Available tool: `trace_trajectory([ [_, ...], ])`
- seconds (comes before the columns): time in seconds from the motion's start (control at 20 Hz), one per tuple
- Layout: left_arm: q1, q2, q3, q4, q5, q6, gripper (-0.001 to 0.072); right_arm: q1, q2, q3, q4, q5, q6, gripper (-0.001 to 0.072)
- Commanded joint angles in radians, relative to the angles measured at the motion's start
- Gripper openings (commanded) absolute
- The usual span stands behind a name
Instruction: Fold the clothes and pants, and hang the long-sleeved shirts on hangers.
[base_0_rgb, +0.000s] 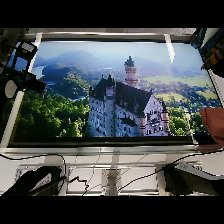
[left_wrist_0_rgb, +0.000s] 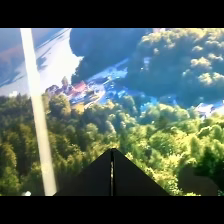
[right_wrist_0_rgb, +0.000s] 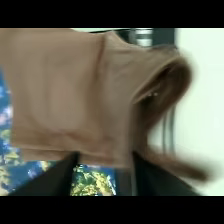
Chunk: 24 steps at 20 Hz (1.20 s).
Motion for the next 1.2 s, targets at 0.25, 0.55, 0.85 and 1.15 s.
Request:
trace_trajectory([
  [0.25, 0.001, 0.001, 0.001, 0.0, 0.0, 0.0, 0.0007, -0.014, 0.005, 0.0, 0.073, -0.03, -0.071, 0.0293],
  [0.55, 0.001, 0.001, 0.001, 0.0, 0.0, 0.0, 0.0007, 0.336, 0.004, 0.0, 0.296, -0.148, -0.26, 0.002],
  [0.85, 0.001, 0.001, 0.001, 0.0, 0.0, 0.0, 0.0007, 0.995, 0.004, 0.0, 0.191, -0.303, -0.426, 0.002],
  [1.15, 0.001, 0.001, 0.001, 0.0, 0.0, 0.0, 0.0007, 1.391, -0.003, 0.0, -0.074, -0.364, -0.698, 0.002],
])
